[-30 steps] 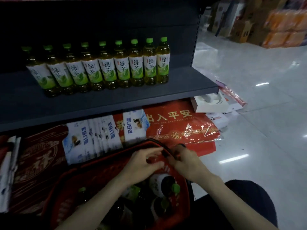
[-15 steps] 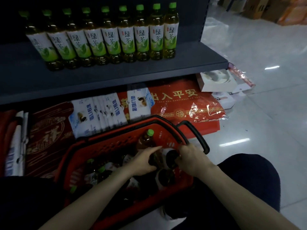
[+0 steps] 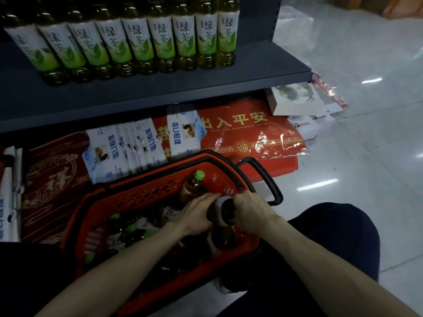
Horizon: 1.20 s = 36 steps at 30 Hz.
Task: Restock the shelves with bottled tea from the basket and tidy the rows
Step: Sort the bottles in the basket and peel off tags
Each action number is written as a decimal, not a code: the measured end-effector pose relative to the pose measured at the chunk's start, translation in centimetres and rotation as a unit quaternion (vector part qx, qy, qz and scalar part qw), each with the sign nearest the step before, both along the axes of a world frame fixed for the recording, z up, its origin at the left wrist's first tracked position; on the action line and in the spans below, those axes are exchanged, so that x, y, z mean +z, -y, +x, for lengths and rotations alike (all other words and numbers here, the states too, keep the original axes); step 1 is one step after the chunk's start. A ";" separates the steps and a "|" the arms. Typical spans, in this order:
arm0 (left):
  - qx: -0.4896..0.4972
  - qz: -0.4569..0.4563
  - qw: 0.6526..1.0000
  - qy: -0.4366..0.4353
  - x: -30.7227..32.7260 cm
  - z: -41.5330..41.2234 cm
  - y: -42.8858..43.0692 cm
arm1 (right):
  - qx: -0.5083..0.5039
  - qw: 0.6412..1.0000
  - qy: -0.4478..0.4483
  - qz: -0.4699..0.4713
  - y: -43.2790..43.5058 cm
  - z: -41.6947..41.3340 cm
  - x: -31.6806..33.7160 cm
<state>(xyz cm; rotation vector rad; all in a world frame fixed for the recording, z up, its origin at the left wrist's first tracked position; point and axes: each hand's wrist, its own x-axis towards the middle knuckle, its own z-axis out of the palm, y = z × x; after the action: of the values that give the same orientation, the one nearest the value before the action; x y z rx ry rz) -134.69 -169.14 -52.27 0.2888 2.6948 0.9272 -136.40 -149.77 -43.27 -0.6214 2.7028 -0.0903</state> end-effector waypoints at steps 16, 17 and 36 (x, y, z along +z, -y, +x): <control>0.164 0.175 0.971 -0.027 6.6 0.7 0.9 | -0.141 0.892 -0.032 -0.429 0.0 -1.9 3.9; 0.175 0.196 0.965 -0.023 7.5 0.6 1.0 | -0.150 0.881 -0.010 -0.448 -0.1 -1.9 4.3; 0.243 0.258 0.931 -0.088 16.0 2.6 6.2 | -0.189 0.703 0.267 -0.631 5.4 -1.4 7.5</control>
<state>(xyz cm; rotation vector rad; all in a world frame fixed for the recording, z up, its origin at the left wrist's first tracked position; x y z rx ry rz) -132.12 -175.35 -36.29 -0.2274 2.6777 1.8376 -137.81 -155.15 -35.74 -0.2205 1.7684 -1.9730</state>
